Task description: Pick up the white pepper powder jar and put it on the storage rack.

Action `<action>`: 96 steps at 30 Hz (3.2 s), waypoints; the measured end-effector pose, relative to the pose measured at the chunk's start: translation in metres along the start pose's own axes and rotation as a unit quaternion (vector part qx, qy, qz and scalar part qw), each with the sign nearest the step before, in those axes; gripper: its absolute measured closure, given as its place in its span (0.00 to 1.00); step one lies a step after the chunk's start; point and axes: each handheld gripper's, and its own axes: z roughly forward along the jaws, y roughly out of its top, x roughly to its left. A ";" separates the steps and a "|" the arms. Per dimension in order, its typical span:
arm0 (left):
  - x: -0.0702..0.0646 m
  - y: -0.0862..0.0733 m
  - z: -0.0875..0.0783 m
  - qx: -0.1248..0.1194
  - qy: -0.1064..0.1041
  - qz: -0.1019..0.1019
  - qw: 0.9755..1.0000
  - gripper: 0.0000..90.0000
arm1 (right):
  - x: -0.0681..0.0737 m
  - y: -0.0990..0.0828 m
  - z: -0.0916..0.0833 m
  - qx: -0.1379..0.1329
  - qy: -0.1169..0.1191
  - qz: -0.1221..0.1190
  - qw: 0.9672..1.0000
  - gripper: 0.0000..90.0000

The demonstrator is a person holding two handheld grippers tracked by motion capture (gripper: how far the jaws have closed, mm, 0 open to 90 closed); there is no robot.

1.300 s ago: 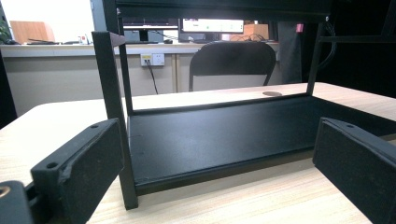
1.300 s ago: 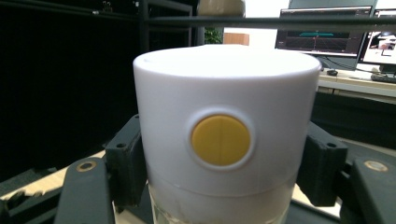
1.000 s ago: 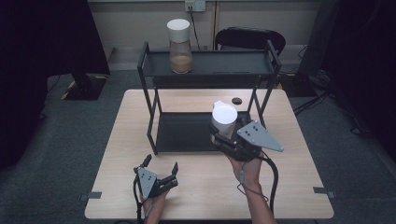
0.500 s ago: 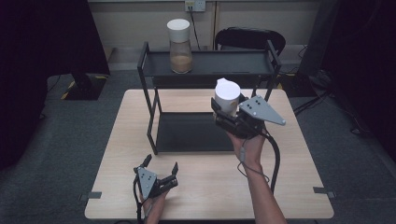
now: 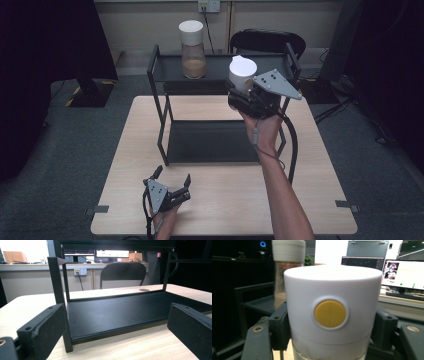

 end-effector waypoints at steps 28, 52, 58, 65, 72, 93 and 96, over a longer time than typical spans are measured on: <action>0.000 0.000 0.000 0.001 -0.001 0.001 1.000 0.02 | -0.019 0.051 0.054 0.006 -0.025 0.018 0.999 0.34; 0.001 0.000 0.000 0.000 -0.002 0.000 1.000 0.02 | -0.025 0.043 0.099 0.030 -0.036 0.037 0.998 0.34; 0.001 0.000 0.000 0.001 -0.002 0.001 1.000 0.02 | -0.028 0.040 0.098 0.025 -0.035 0.044 0.998 0.34; 0.000 0.000 0.000 0.001 -0.001 0.001 1.000 0.02 | -0.028 0.043 0.098 0.031 -0.036 0.047 0.998 0.33; 0.000 0.000 0.000 0.001 0.001 0.000 1.000 0.02 | -0.027 0.043 0.097 0.031 -0.034 0.040 0.998 0.33; 0.000 0.000 0.000 0.001 0.002 0.001 1.000 0.02 | -0.018 0.027 0.077 -0.026 -0.051 0.035 0.998 0.00; -0.001 0.000 0.000 0.001 0.003 0.000 1.000 0.02 | -0.017 0.025 0.073 -0.027 -0.048 0.038 0.998 0.00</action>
